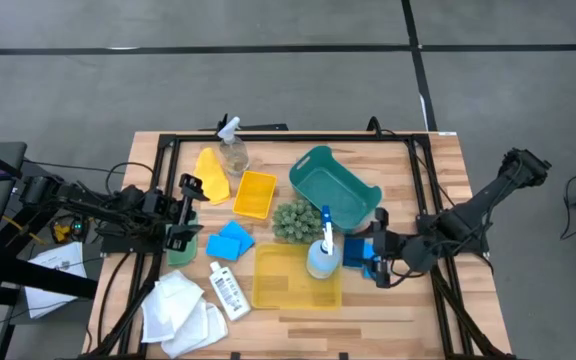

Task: Pick & Place Kitchen Items
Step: Put the blue sponge into the top yellow bin

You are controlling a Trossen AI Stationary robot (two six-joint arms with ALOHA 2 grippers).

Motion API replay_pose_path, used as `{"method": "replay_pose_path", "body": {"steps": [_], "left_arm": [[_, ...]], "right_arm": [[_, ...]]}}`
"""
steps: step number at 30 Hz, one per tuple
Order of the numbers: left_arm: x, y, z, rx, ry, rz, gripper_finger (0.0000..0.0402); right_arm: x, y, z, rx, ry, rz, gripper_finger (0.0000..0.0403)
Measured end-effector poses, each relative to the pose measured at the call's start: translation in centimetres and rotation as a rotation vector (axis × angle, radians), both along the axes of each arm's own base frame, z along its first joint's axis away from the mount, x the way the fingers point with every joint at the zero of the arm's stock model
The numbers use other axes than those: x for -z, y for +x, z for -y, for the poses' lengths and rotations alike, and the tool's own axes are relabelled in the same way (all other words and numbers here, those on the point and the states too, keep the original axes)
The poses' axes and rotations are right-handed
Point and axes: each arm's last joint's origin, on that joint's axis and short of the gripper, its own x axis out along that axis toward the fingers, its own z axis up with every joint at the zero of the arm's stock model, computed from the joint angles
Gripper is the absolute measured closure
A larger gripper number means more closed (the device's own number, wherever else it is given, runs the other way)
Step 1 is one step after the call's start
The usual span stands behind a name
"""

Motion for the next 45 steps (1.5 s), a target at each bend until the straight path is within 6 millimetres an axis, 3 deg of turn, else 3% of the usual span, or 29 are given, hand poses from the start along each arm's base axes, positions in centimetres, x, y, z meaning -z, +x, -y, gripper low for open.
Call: {"method": "replay_pose_path", "body": {"steps": [9,22,28,36,45], "left_arm": [[0.1,0.1,0.0,-0.009,0.003,-0.012,0.0112],[0.2,0.1,-0.1,-0.053,-0.01,-0.02,0.0112],[0.2,0.1,-0.1,-0.053,-0.01,-0.02,0.0112],[0.2,0.1,-0.1,-0.053,-0.01,-0.02,0.0112],[0.0,0.1,-0.1,-0.043,-0.029,-0.009,0.0112]], "right_arm": [[0.8,-1.4,1.4,0.118,0.056,-0.115,0.0173],[1.9,-1.6,3.3,0.312,0.095,-0.218,0.0173],[2.6,-2.6,4.1,0.548,0.267,-0.235,0.0173],[4.3,-4.0,2.4,0.743,0.394,-0.306,0.0181],[7.5,-3.3,-0.4,0.861,0.397,-0.49,0.0218]]}}
